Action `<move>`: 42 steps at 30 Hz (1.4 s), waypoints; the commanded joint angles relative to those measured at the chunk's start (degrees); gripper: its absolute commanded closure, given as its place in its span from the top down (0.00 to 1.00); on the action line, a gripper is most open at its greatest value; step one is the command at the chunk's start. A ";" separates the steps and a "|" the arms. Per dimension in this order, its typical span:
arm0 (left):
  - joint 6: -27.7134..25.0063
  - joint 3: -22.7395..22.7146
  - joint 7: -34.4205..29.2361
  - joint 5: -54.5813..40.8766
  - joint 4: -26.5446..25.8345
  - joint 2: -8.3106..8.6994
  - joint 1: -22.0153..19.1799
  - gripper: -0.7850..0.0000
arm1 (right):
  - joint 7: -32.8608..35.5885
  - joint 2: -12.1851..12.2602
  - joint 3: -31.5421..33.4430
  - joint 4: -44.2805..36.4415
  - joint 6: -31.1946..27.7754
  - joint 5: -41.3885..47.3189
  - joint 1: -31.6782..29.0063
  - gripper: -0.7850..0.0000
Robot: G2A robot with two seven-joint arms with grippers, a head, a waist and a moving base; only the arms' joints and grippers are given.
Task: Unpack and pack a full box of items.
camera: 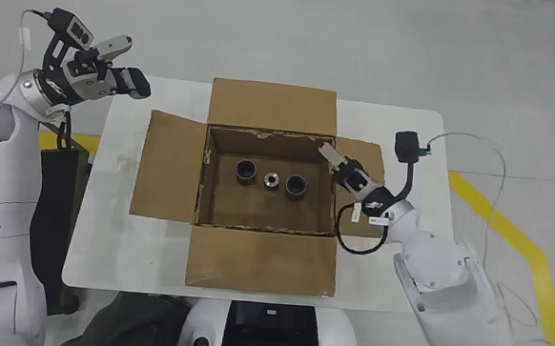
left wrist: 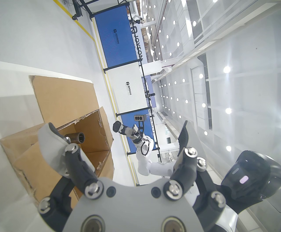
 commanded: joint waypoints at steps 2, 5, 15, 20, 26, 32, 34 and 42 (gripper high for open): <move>0.00 0.00 0.00 0.00 0.00 0.00 0.00 1.00 | 4.40 -0.19 -3.80 0.53 2.93 -4.27 3.96 1.00; 0.00 0.00 0.00 0.00 0.00 0.00 0.00 1.00 | 8.03 -0.53 -7.85 1.98 5.70 -8.79 8.25 1.00; 0.00 0.00 0.00 0.00 0.00 0.00 0.00 1.00 | 16.96 -1.80 -19.12 8.95 5.15 -22.83 18.17 1.00; 0.00 0.00 0.00 0.00 0.00 0.00 0.00 1.00 | 21.81 -2.33 -21.86 11.63 4.09 -26.46 21.25 1.00; 0.00 0.00 0.00 0.00 0.00 0.00 0.00 1.00 | 25.11 -2.70 -24.21 13.27 1.78 -31.16 23.74 1.00; 0.00 0.00 0.00 0.00 0.00 0.00 0.00 1.00 | 25.11 -2.70 -24.21 13.27 1.78 -31.16 23.74 1.00; 0.00 0.00 0.00 0.00 0.00 0.00 0.00 1.00 | 25.11 -2.70 -24.21 13.27 1.78 -31.16 23.74 1.00; 0.00 0.00 0.00 0.00 0.00 0.00 0.00 1.00 | 24.55 -2.67 -24.16 13.58 1.53 -31.67 23.49 1.00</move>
